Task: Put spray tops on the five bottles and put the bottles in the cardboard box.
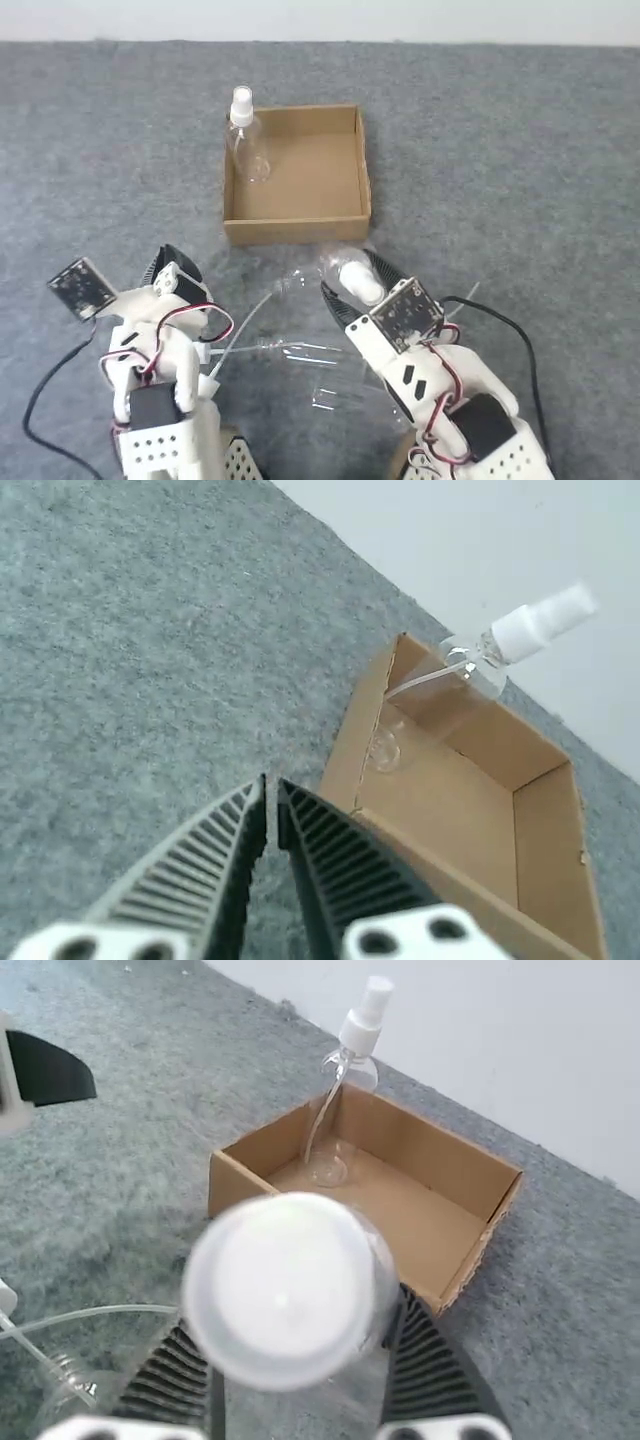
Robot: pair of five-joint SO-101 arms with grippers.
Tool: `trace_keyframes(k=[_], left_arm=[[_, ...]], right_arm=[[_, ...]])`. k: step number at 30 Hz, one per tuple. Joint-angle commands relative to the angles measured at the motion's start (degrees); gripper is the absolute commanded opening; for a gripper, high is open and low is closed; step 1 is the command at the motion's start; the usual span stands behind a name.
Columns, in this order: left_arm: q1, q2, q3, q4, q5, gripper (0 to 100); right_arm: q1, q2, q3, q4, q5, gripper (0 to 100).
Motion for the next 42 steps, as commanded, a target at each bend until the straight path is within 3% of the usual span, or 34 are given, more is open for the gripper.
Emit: trace_keyframes(k=[1, 5, 14, 25, 42], left_arm=[[-0.3, -0.7, -0.7, -1.4, -0.7, 1], [-0.2, -0.7, -0.7, 0.2, -4.7, 1], [-0.3, -0.7, -0.7, 0.5, -5.3, 1], [-0.2, -0.7, -0.7, 0.6, -5.3, 1], [-3.0, -0.7, -0.7, 0.4, -5.4, 1]], right_arm=[[0.3, -0.5, -5.8, -1.4, -0.3, 0.6], [0.3, -0.5, -8.8, -1.4, -0.2, 0.6], [0.3, 1.6, -18.0, -1.9, -0.2, 0.6], [0.2, 24.8, -36.0, -2.3, -0.4, 0.6], [0.2, 51.8, -45.2, -13.7, -0.6, 0.6]])
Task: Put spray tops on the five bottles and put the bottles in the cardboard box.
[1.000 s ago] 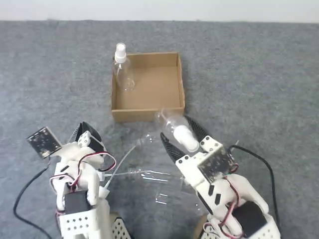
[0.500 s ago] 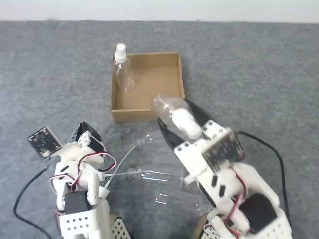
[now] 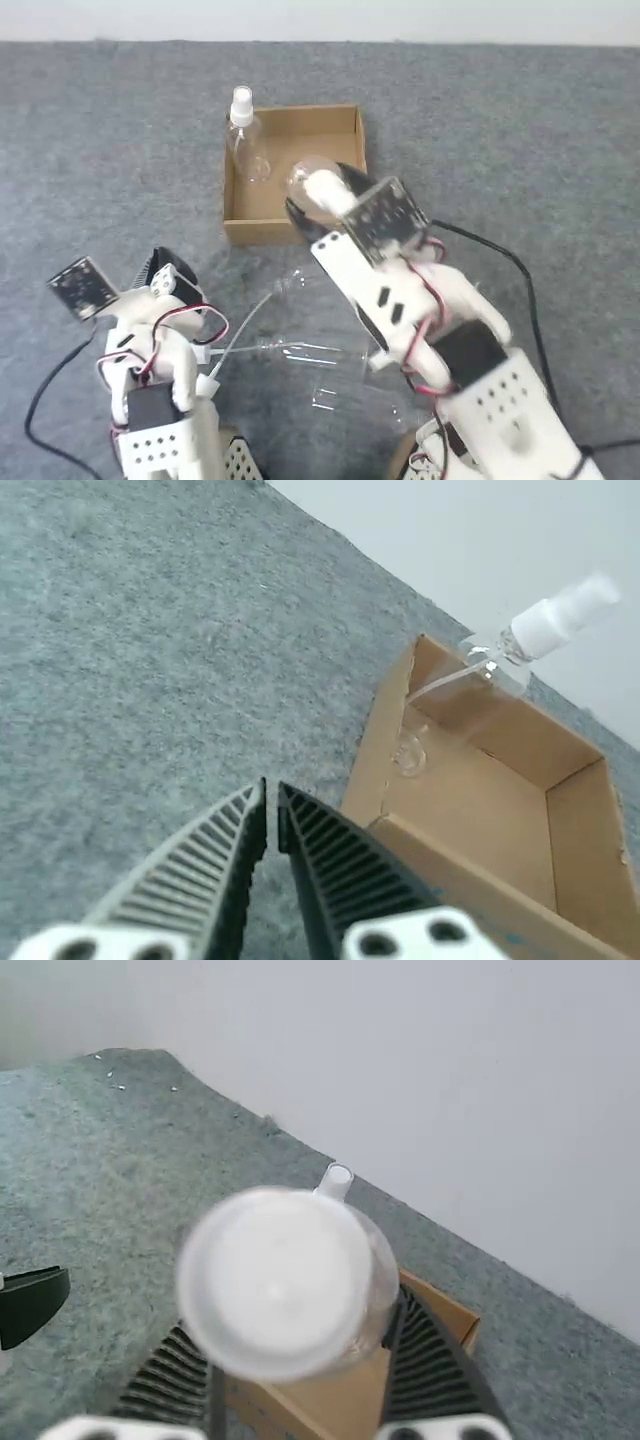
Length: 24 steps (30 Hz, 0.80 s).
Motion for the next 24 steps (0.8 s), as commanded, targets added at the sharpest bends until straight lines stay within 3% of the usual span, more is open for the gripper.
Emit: trace_keyframes(k=[1, 10, 24], left_arm=[[-1.2, -0.7, -0.7, -0.3, -0.6, 1], [-8.4, -0.7, -0.7, -4.4, -0.6, 1], [-8.5, -0.7, -0.7, -4.3, -0.6, 1]], right_arm=[[0.2, 6.3, -6.4, -2.5, -0.6, 0.6], [0.1, 21.8, -13.4, -6.7, -0.8, 0.6], [-2.6, 46.6, -30.5, -7.1, -0.9, 0.6]])
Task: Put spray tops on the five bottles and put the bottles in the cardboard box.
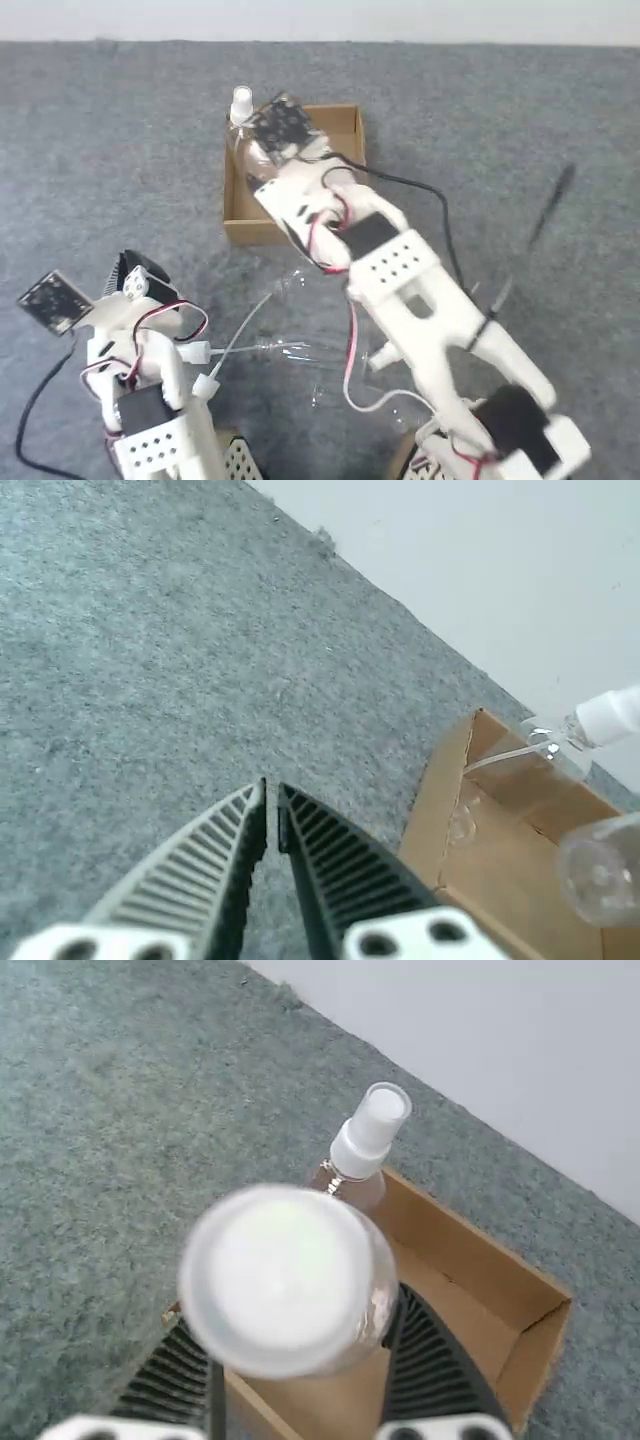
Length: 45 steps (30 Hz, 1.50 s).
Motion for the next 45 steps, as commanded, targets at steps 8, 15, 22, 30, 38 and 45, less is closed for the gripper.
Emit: trace_keyframes(k=[8, 15, 22, 30, 38, 45], left_arm=[[-0.1, -0.7, -0.7, -1.6, -0.6, 1], [-0.2, -0.7, -0.7, -1.5, -0.6, 1], [-0.2, -0.7, -0.7, -1.5, -0.6, 1], [-0.3, -0.7, -0.7, -1.4, -0.6, 1], [-0.4, -0.7, -0.7, -1.4, -0.6, 1], [-0.4, -0.7, -0.7, -1.4, -0.6, 1]], right_arm=[[-0.9, 13.2, -16.0, -1.4, -0.9, 0.6], [-0.7, 24.9, -25.5, -1.4, -0.9, 0.6], [-0.5, 33.1, -31.6, -0.9, -0.9, 0.6], [0.7, 38.2, -36.1, -0.9, -0.8, 0.6], [1.0, 44.1, -41.3, -0.8, -0.8, 0.6], [1.0, 45.1, -41.6, -0.8, -0.8, 0.6]])
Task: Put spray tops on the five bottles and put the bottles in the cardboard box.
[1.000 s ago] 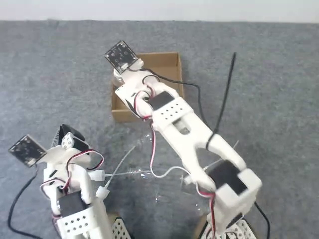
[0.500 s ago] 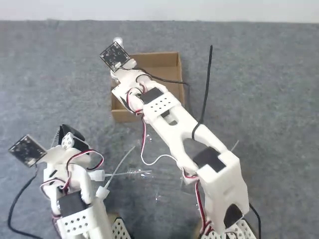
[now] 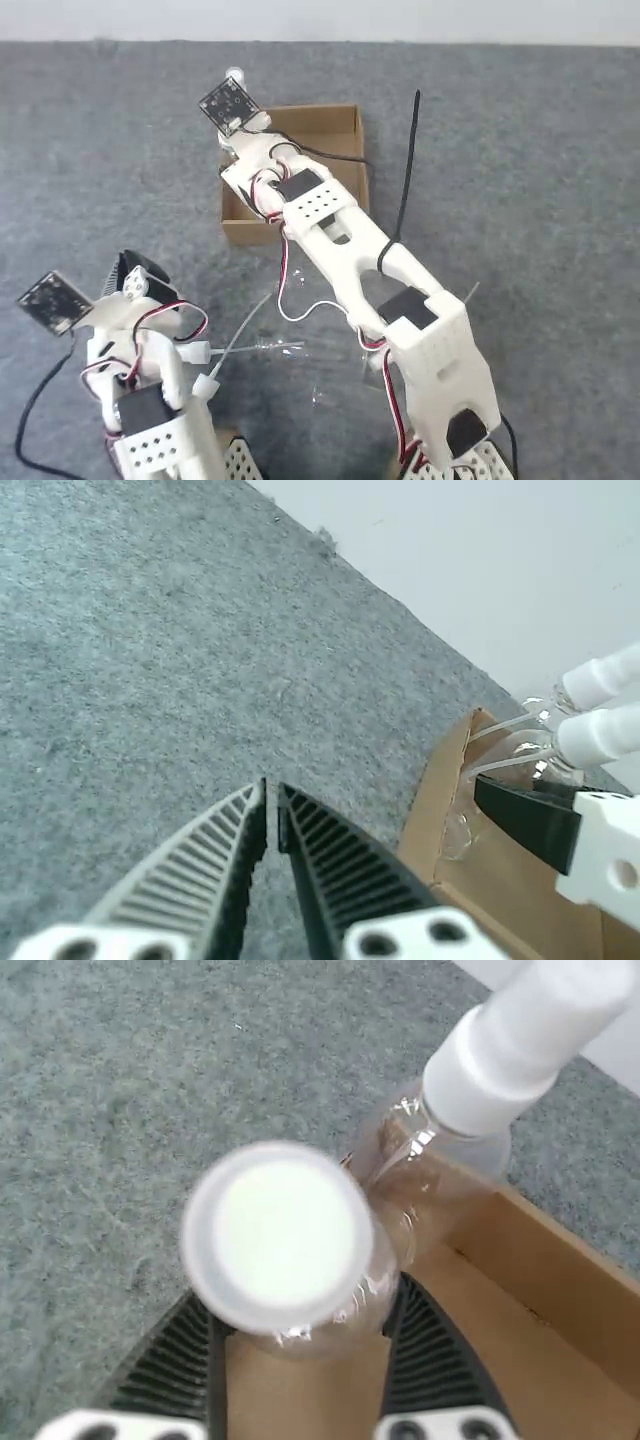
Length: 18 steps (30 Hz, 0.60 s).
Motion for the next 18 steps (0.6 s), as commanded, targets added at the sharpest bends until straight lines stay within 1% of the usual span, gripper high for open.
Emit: trace_keyframes(k=[1, 5, 12, 18], left_arm=[[-0.2, -0.7, -0.7, -1.4, -0.6, 1], [-0.2, -0.7, -0.7, -1.4, -0.6, 1], [-0.2, -0.7, -0.7, -1.4, -0.6, 1], [-0.1, -0.7, -0.7, -1.4, -0.6, 1]], right_arm=[[1.0, -0.7, -3.1, -0.7, -0.6, 0.6], [1.0, -0.7, -3.1, -0.7, -0.6, 0.9], [0.7, -0.6, -3.7, 2.1, -0.6, 15.2], [0.7, -0.7, -3.7, 2.2, -0.6, 20.3]])
